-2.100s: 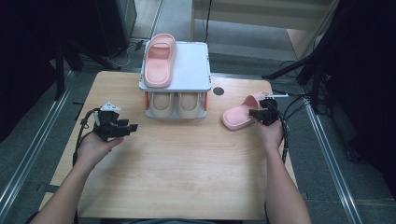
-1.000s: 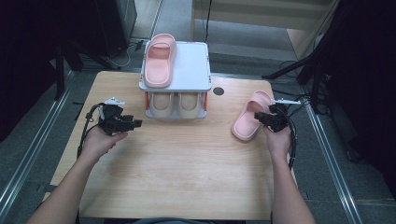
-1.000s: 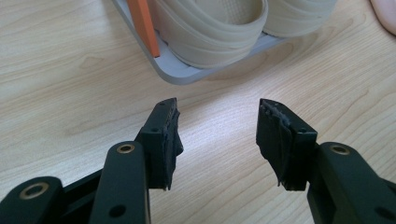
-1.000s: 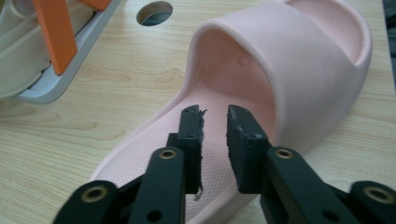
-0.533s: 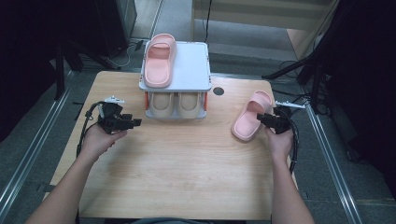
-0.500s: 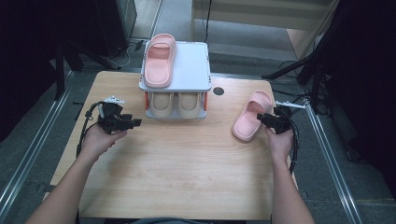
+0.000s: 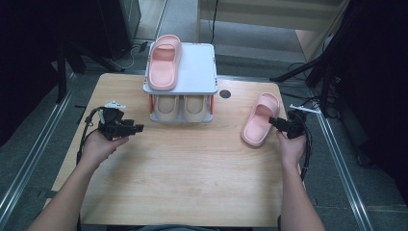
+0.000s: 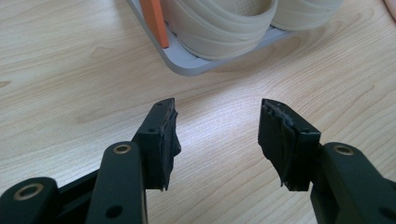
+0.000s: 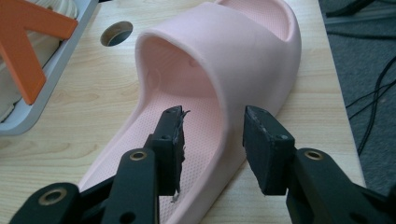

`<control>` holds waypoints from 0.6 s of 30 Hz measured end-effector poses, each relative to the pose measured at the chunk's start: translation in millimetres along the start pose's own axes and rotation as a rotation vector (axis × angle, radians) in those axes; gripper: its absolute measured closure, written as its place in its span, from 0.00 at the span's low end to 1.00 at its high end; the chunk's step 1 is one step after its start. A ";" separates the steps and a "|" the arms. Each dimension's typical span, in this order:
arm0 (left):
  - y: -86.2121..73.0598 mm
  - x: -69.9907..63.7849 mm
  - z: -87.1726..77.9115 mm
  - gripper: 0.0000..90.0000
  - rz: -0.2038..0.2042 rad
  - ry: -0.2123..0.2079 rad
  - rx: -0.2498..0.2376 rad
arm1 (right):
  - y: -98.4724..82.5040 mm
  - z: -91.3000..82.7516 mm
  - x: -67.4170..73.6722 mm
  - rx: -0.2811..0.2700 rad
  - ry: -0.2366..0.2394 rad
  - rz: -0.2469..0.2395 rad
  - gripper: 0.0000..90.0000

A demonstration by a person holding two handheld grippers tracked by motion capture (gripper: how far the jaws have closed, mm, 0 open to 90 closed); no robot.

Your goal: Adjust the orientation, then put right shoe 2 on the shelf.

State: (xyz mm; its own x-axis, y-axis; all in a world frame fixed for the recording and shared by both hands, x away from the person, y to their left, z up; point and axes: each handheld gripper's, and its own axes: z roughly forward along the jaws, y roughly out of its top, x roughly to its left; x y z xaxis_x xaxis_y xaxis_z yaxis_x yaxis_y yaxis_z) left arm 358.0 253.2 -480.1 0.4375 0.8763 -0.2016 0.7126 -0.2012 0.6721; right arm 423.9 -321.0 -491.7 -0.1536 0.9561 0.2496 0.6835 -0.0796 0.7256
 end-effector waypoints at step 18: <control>-10.2 -0.2 -3.3 0.52 -0.011 0.009 0.011 | 3.5 36.8 -8.2 0.052 -0.093 0.003 0.63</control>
State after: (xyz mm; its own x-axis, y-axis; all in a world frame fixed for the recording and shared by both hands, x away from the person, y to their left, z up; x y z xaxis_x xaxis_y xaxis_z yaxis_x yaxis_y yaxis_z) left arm 348.9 256.5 -484.6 0.4253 0.8822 -0.2024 0.7230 -0.1966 0.6623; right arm 453.8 -318.7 -514.8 -0.0859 0.9781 0.1897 0.7205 -0.0705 0.6898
